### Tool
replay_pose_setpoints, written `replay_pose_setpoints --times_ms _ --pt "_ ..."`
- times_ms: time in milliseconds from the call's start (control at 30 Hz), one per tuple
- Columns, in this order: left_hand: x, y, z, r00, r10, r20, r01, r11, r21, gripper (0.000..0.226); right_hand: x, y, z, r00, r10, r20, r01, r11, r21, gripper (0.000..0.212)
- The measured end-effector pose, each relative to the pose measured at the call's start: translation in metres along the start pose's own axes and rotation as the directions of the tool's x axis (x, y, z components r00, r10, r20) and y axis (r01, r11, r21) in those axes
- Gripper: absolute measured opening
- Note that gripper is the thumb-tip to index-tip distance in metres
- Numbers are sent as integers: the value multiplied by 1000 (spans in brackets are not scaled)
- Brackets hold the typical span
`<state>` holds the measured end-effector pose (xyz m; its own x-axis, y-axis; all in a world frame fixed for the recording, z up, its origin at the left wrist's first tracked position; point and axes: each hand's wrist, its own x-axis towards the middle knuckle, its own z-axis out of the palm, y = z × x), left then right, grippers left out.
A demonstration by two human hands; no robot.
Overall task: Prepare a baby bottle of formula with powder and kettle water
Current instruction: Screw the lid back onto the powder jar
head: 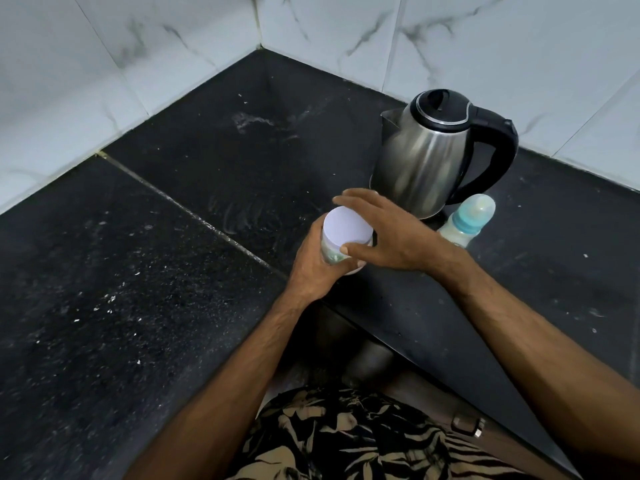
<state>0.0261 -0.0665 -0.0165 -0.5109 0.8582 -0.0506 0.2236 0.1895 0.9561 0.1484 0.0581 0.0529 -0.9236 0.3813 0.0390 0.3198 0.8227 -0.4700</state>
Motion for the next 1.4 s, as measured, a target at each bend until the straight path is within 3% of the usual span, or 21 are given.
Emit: replay_pose_setpoints --times_ms 67,167,233,400,467,567,633,833,967,1033,1167,1333,1400 --pt "0 1 0 1000 0 -2 0 1000 5 91 2 -1 5 999 28 16 -28 1000 5 77" --pt "0 2 0 1000 1 -2 -1 1000 9 91 3 -9 11 980 167 -110 -176 982 -75 80" --pt "0 2 0 1000 8 0 -8 1000 12 91 3 -13 12 970 177 -169 -201 970 -139 82" --pt "-2 3 1 1000 16 -12 -16 1000 -4 89 2 -3 1 996 50 70 -57 993 108 88" --pt "-2 3 2 1000 14 -13 -15 1000 -9 89 0 -2 -1 993 47 106 -60 990 130 87" --pt "-1 3 1 1000 4 -2 -4 1000 3 91 -3 -4 -1 988 154 -24 -155 986 -61 85" --pt "0 2 1 1000 8 -1 -8 1000 6 91 -4 -4 0 986 149 -69 -157 978 -138 86" --pt "-1 1 1 1000 22 0 -22 1000 -3 89 0 0 4 997 54 60 -63 986 157 86" --pt "0 1 0 1000 5 7 -5 1000 8 90 1 -6 11 974 192 -122 -197 980 -29 83" --pt "0 2 0 1000 9 11 -9 1000 1 90 0 -5 12 985 138 -102 -143 989 -46 85" --pt "-2 1 0 1000 22 10 -22 1000 -9 89 3 0 7 996 5 90 -14 995 101 84" --pt "-1 4 1 1000 12 14 -12 1000 1 98 8 -10 7 988 143 -63 -151 977 -151 80" --pt "-2 4 0 1000 14 9 -14 1000 1 98 7 -11 10 992 120 -49 -126 980 -153 83"
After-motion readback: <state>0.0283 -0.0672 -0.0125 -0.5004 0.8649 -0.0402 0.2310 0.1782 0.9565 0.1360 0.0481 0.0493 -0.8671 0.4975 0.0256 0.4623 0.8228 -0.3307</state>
